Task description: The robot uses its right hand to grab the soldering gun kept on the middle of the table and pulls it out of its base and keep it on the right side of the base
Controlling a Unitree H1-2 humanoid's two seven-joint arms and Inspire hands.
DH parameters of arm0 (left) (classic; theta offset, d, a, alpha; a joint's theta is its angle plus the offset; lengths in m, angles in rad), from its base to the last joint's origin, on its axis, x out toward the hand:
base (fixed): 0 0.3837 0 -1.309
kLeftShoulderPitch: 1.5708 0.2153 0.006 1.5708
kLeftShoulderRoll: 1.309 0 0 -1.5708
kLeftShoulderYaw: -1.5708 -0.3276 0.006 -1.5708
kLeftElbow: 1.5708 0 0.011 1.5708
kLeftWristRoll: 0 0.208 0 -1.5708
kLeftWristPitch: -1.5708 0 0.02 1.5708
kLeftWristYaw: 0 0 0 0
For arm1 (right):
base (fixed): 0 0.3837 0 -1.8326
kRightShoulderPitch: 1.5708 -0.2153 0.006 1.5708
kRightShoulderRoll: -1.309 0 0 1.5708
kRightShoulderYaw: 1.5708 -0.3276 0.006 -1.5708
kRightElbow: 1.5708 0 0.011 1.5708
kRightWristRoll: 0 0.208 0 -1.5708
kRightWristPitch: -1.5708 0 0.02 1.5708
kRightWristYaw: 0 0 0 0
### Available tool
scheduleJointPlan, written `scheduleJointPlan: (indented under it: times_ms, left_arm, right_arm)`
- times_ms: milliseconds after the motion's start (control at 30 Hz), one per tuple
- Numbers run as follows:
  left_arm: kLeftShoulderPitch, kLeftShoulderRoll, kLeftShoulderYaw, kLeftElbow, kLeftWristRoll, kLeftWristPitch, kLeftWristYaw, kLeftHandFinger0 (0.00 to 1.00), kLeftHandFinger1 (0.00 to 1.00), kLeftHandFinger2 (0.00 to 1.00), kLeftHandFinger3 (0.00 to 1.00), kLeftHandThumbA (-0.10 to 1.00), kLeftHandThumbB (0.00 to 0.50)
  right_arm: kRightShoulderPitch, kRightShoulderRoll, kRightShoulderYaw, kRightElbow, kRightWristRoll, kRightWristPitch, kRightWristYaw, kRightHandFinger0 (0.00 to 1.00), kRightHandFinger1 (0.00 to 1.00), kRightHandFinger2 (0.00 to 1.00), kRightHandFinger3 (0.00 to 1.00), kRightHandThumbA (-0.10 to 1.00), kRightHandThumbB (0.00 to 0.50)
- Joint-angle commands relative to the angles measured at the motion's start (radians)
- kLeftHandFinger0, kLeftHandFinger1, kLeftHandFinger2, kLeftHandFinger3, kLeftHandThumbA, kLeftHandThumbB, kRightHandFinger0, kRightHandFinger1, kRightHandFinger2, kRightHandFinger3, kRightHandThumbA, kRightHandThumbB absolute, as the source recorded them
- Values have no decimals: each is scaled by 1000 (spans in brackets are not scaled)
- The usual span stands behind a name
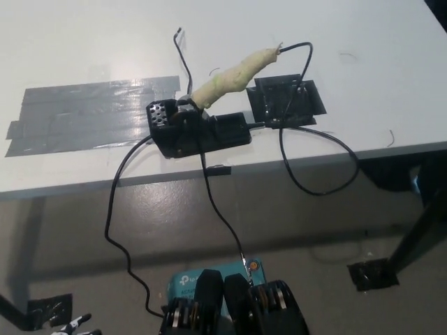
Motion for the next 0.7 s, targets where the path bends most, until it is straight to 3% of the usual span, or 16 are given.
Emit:
scheduleJointPlan:
  times_ms: [0, 100, 200, 400, 467, 533, 667]
  left_arm:
    - [1, 7, 8, -37, -5, 23, -11, 667, 694, 816, 1000, 565, 212]
    - [-11, 10, 3, -41, 2, 22, -11, 675, 710, 848, 1000, 568, 208]
    - [-17, 14, 1, -42, 0, 20, -16, 658, 712, 842, 1000, 564, 205]
    - [-25, 6, 6, -32, -9, 16, -15, 681, 705, 801, 1000, 543, 227]
    - [-26, 3, 4, -35, -8, 17, -14, 679, 703, 801, 1000, 539, 224]
    - [-21, 9, 4, -39, -6, 12, -16, 672, 704, 809, 1000, 540, 213]
    - [-22, 11, 4, -31, -7, 12, -19, 681, 703, 802, 1000, 581, 224]
  right_arm:
    - [-275, -111, 58, -94, 36, 17, -97, 1000, 1000, 1000, 1000, 587, 359]
    - [-438, -155, 164, -115, 30, 17, -116, 1000, 1000, 1000, 1000, 539, 303]
    - [-609, -147, 271, -98, 0, 17, -90, 1000, 1000, 1000, 1000, 452, 290]
    - [-907, -66, 517, -19, -255, 17, 72, 1000, 1000, 1000, 1000, 398, 303]
    - [-976, -62, 610, 3, -344, 17, 120, 1000, 1000, 1000, 1000, 525, 328]
    - [-1039, -37, 687, 33, -402, 17, 155, 1000, 1000, 1000, 1000, 552, 342]
    - [-1155, 27, 803, 130, -469, 17, 162, 1000, 1000, 1000, 1000, 462, 339]
